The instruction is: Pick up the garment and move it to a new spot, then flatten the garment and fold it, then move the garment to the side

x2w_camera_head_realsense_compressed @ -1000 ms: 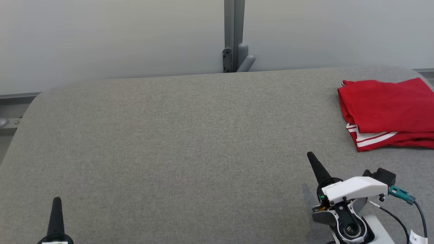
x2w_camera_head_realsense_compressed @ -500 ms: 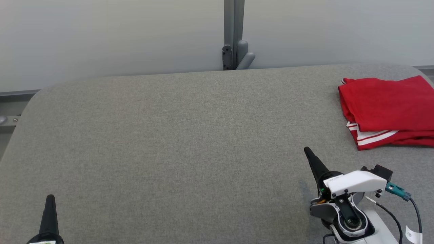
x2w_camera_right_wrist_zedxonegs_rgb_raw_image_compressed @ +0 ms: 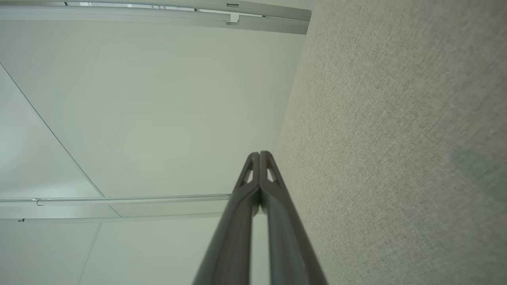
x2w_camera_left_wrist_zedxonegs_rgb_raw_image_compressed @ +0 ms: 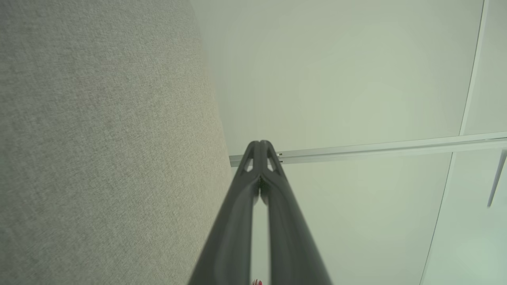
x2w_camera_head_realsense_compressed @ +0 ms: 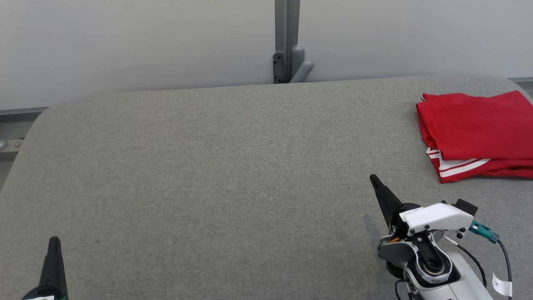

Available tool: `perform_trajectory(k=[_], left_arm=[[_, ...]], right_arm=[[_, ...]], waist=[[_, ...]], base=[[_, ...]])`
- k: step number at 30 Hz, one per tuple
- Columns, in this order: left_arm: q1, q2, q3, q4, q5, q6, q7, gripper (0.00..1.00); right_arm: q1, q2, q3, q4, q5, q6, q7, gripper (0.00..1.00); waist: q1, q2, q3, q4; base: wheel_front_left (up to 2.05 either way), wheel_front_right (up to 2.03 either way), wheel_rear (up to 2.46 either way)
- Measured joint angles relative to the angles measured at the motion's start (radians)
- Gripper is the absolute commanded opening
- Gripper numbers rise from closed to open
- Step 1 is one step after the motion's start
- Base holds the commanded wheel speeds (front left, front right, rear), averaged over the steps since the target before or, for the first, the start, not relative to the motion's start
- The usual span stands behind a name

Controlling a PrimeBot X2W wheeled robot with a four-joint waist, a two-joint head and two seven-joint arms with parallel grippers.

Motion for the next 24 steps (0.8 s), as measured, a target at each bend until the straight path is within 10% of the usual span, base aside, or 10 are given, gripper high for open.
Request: perform_trajectory(k=[24], left_arm=[[-0.011, 0.0, 0.026, -0.004, -0.097, -0.004, 0.024, 0.0]], right_arm=[[-0.029, 0.0, 0.004, 0.018, 0.104, 0.0, 0.021, 0.0]], waist=[[0.0, 0.0, 0.01, 0.0]], base=[[0.0, 0.0, 0.0]])
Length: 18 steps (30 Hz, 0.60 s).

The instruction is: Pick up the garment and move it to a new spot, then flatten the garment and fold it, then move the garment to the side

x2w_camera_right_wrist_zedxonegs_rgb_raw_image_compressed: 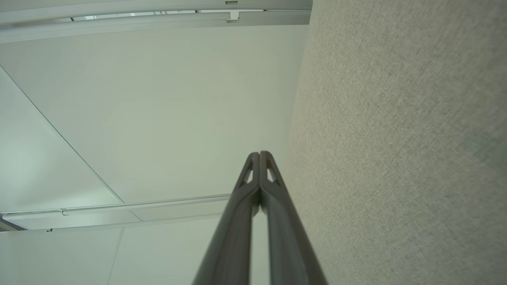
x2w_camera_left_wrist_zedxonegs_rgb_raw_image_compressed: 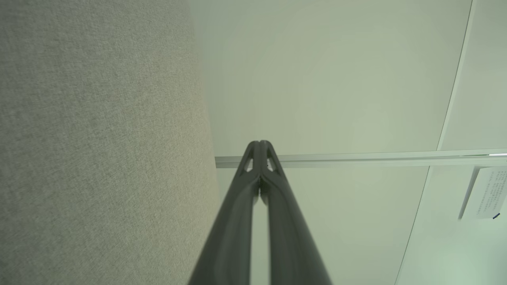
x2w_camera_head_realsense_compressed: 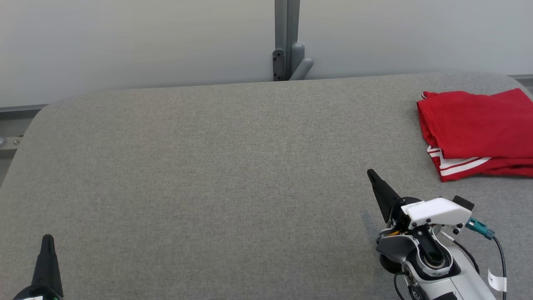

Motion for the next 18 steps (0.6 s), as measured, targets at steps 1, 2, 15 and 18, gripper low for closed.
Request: perform_trajectory(k=[1, 2, 15, 18], left_arm=[[0.0, 0.0, 0.0, 0.0, 0.0, 0.0, 0.0, 0.0], [0.0, 0.0, 0.0, 0.0, 0.0, 0.0, 0.0, 0.0], [0.0, 0.0, 0.0, 0.0, 0.0, 0.0, 0.0, 0.0], [0.0, 0.0, 0.0, 0.0, 0.0, 0.0, 0.0, 0.0]], right_arm=[[0.0, 0.0, 0.0, 0.0, 0.0, 0.0, 0.0, 0.0], [0.0, 0.0, 0.0, 0.0, 0.0, 0.0, 0.0, 0.0], [0.0, 0.0, 0.0, 0.0, 0.0, 0.0, 0.0, 0.0], [0.0, 0.0, 0.0, 0.0, 0.0, 0.0, 0.0, 0.0]], waist=[[0.0, 0.0, 0.0, 0.0], [0.0, 0.0, 0.0, 0.0], [0.0, 0.0, 0.0, 0.0], [0.0, 0.0, 0.0, 0.0]], base=[[0.0, 0.0, 0.0], [0.0, 0.0, 0.0], [0.0, 0.0, 0.0], [0.0, 0.0, 0.0]])
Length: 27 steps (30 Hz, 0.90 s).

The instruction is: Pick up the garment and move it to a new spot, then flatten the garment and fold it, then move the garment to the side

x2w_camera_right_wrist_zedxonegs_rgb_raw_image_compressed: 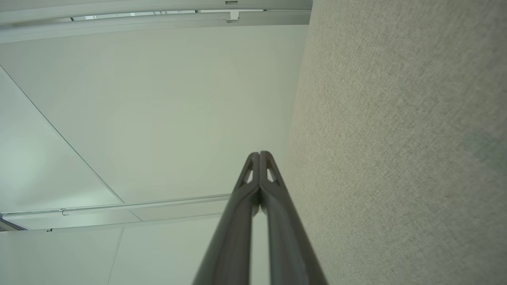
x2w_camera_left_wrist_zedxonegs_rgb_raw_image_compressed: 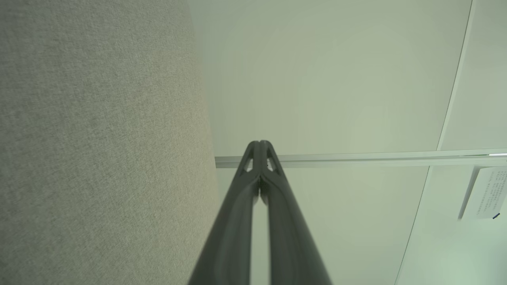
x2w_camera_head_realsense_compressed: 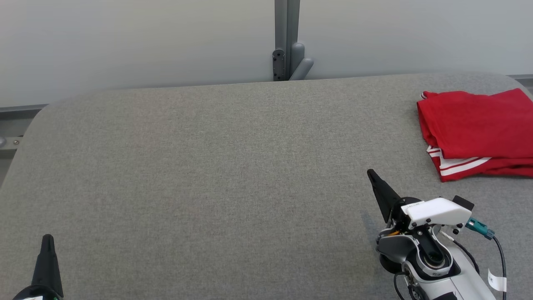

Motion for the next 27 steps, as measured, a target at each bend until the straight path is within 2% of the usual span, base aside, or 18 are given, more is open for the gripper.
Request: perform_trajectory(k=[27], left_arm=[[0.0, 0.0, 0.0, 0.0, 0.0, 0.0, 0.0, 0.0]], right_arm=[[0.0, 0.0, 0.0, 0.0, 0.0, 0.0, 0.0, 0.0]], waist=[[0.0, 0.0, 0.0, 0.0]], base=[[0.0, 0.0, 0.0]])
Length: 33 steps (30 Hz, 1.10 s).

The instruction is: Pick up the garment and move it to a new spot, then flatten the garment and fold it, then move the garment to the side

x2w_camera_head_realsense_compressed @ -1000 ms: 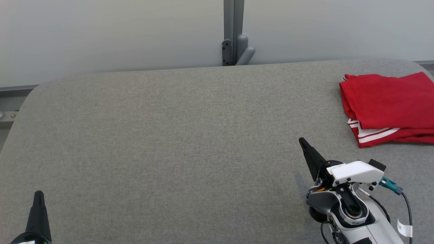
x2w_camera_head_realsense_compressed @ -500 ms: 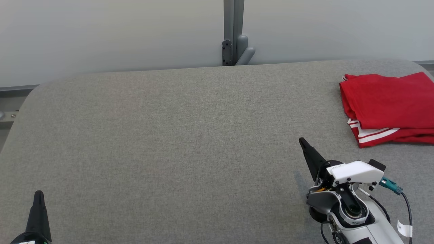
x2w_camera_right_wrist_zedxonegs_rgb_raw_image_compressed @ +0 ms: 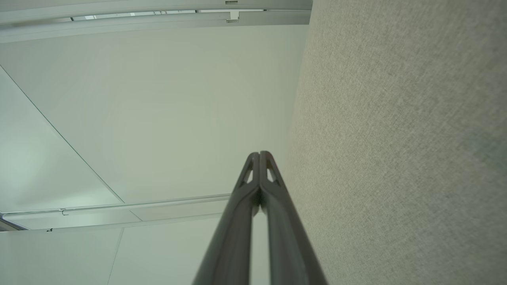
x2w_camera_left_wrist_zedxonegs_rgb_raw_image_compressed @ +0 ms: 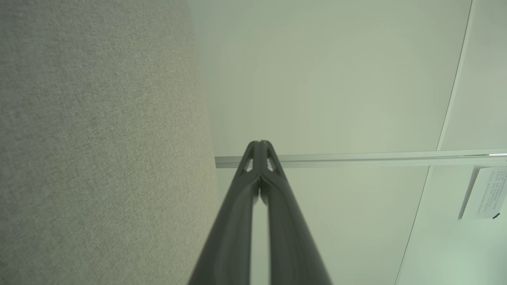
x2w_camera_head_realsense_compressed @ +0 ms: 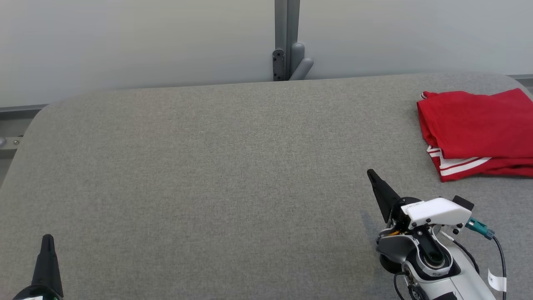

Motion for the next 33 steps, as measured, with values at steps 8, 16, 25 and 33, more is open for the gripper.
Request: perform_trajectory(k=[8, 16, 25, 33], left_arm=[[0.0, 0.0, 0.0, 0.0, 0.0, 0.0, 0.0, 0.0], [0.0, 0.0, 0.0, 0.0, 0.0, 0.0, 0.0, 0.0], [0.0, 0.0, 0.0, 0.0, 0.0, 0.0, 0.0, 0.0], [0.0, 0.0, 0.0, 0.0, 0.0, 0.0, 0.0, 0.0]], right_arm=[[0.0, 0.0, 0.0, 0.0, 0.0, 0.0, 0.0, 0.0], [0.0, 0.0, 0.0, 0.0, 0.0, 0.0, 0.0, 0.0], [0.0, 0.0, 0.0, 0.0, 0.0, 0.0, 0.0, 0.0], [0.0, 0.0, 0.0, 0.0, 0.0, 0.0, 0.0, 0.0]], waist=[[0.0, 0.0, 0.0, 0.0], [0.0, 0.0, 0.0, 0.0], [0.0, 0.0, 0.0, 0.0], [0.0, 0.0, 0.0, 0.0]], base=[[0.0, 0.0, 0.0], [0.0, 0.0, 0.0], [0.0, 0.0, 0.0], [0.0, 0.0, 0.0]])
